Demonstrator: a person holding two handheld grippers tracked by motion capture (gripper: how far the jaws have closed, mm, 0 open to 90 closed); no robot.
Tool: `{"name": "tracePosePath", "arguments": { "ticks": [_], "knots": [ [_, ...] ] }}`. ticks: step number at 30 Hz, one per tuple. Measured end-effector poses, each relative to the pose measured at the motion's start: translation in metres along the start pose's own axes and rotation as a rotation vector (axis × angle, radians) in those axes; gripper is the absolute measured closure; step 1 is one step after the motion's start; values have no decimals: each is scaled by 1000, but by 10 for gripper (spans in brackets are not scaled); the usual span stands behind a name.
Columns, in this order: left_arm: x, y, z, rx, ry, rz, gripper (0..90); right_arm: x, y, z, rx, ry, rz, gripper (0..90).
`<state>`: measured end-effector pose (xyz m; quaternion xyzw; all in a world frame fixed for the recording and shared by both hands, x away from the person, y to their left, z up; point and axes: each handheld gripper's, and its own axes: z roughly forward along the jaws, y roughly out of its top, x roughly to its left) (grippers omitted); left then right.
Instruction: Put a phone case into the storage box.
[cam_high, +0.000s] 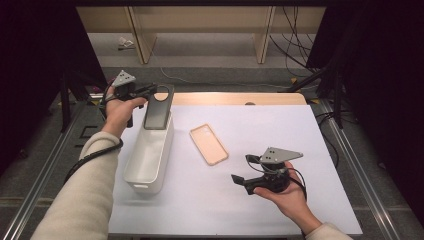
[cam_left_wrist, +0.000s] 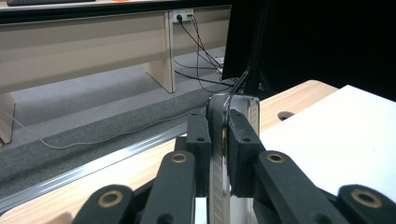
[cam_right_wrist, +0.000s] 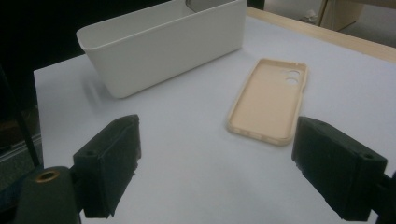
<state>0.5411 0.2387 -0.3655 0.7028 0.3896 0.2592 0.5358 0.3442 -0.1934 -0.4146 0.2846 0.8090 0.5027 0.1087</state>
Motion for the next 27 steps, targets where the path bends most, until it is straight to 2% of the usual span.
{"name": "tracePosePath", "arguments": {
  "ticks": [27],
  "knots": [
    [5, -15, 5, 32, 8, -23, 807, 0, 0, 0, 1, 0, 1, 165]
  ]
}}
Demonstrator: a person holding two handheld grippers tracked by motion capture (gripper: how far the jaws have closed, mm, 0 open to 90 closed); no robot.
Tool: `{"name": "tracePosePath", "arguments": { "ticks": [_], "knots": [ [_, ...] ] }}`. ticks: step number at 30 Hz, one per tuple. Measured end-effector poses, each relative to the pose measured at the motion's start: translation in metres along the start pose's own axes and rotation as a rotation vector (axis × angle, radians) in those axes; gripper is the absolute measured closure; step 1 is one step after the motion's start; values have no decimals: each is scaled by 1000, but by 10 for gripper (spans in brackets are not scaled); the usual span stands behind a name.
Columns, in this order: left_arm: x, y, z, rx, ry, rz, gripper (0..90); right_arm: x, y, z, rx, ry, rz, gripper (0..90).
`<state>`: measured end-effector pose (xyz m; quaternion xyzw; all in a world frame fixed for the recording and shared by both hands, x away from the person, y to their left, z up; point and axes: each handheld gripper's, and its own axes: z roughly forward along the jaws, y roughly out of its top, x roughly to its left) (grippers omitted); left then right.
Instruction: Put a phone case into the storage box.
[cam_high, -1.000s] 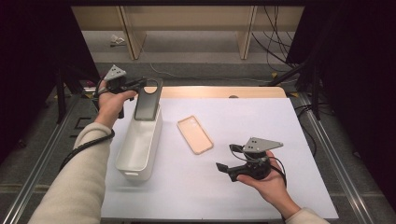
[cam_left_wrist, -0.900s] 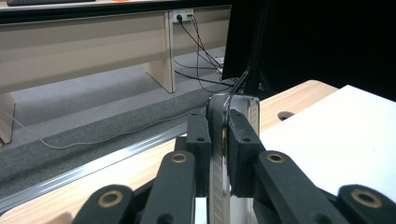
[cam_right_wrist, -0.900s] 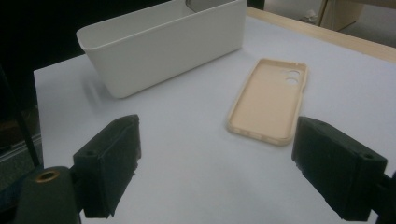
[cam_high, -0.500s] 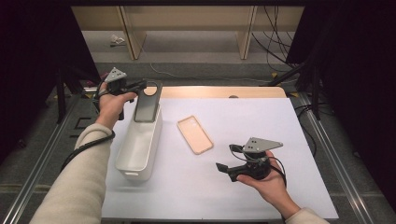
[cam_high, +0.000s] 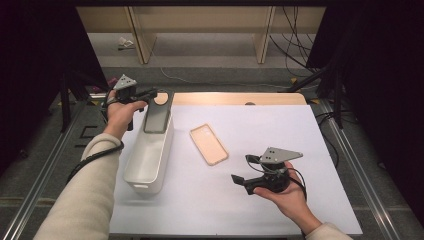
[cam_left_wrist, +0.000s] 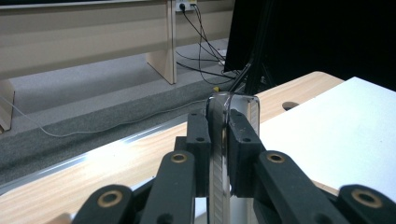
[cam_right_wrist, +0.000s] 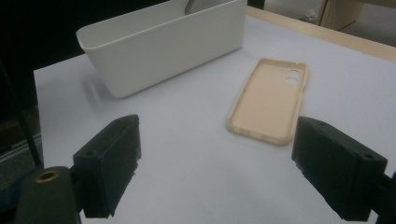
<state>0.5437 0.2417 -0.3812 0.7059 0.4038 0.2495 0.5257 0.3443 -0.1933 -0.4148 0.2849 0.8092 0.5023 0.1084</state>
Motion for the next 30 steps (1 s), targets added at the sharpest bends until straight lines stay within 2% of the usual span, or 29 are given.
{"name": "tracePosePath", "arguments": {
  "ticks": [13, 30],
  "knots": [
    [4, -9, 1, 27, 15, -32, 801, 0, 0, 0, 1, 1, 0, 165],
    [10, -19, 1, 91, 43, -35, 764, 1, 0, 1, 4, 5, 3, 164]
  ]
}}
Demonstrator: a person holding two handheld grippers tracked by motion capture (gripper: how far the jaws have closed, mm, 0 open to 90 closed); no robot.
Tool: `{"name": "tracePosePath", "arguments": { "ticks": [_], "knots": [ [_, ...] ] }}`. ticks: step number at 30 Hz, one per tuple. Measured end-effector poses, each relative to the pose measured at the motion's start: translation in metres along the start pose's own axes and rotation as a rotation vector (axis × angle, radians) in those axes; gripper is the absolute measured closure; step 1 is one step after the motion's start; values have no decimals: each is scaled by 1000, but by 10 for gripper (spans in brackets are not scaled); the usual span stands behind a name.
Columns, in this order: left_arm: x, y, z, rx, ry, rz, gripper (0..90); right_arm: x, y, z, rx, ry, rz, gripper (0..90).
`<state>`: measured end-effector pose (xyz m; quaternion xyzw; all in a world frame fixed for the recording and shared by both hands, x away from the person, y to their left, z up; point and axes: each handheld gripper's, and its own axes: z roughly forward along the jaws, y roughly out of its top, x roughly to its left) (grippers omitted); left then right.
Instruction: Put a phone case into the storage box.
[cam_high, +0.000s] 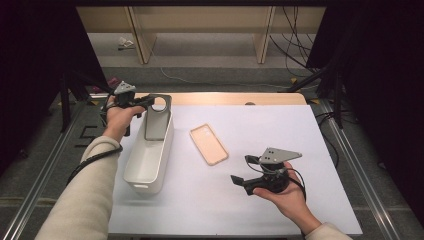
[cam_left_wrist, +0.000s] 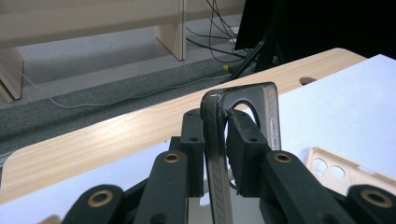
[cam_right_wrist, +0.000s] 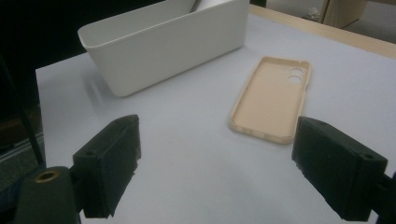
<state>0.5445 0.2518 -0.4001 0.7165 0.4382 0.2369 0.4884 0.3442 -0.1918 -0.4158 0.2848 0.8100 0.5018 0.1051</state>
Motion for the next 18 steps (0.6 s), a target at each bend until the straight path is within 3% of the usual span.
{"name": "tracePosePath", "arguments": {
  "ticks": [18],
  "knots": [
    [-1, -4, 5, 71, 76, 50, 706, 0, 0, 0, 2, 2, 1, 164]
  ]
}}
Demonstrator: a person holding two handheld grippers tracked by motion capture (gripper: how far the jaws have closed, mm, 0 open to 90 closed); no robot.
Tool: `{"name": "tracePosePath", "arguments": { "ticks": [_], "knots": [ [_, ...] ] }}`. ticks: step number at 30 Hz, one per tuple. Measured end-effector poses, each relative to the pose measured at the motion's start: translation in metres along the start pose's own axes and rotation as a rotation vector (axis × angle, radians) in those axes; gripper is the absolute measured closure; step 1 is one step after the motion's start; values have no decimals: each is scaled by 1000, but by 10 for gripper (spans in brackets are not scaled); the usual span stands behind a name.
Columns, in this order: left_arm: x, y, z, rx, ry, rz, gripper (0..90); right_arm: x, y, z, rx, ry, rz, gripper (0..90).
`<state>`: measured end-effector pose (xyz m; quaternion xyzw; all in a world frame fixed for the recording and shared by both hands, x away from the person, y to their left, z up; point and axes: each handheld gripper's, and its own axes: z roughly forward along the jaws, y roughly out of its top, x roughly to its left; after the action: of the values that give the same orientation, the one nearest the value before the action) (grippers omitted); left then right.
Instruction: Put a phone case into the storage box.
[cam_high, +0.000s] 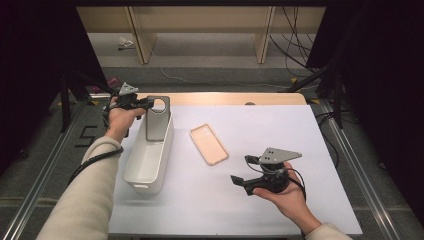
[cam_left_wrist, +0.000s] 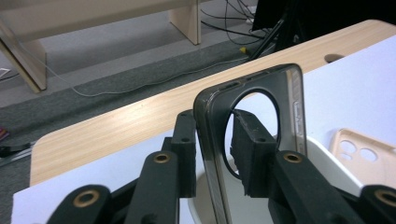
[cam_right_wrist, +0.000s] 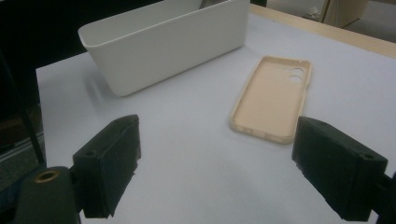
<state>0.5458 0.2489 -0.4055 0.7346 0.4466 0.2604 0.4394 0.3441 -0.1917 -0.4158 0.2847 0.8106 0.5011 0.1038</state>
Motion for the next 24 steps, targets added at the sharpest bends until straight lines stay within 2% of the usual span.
{"name": "tracePosePath", "arguments": {
  "ticks": [2, 7, 8, 10, 12, 13, 19, 22, 24],
  "knots": [
    [-1, -1, 1, 7, 12, 7, 704, 0, 0, 0, -1, 0, 1, 164],
    [-1, -1, 2, 11, 29, -8, 677, 0, 0, 0, -2, 0, 2, 163],
    [-1, -1, 3, 14, 31, -12, 638, 0, 0, 0, -2, 0, 3, 163],
    [-1, 1, 2, 24, 61, -23, 593, -1, 0, 0, 2, 2, 3, 163],
    [-2, 1, 2, 26, 64, -27, 542, 0, 0, 0, 2, 2, 3, 163],
    [-3, 3, 2, 29, 73, -46, 506, 0, 0, 0, 3, 2, 3, 163],
    [-7, 8, -2, 19, 107, -66, 341, -1, 0, 0, 3, -1, 6, 163],
    [-8, 10, -5, 15, 107, -68, 291, -1, 0, 0, 3, -1, 6, 163],
    [-12, 14, -12, 14, 108, -80, 201, -1, 0, 0, 2, -4, 9, 163]
  ]
}}
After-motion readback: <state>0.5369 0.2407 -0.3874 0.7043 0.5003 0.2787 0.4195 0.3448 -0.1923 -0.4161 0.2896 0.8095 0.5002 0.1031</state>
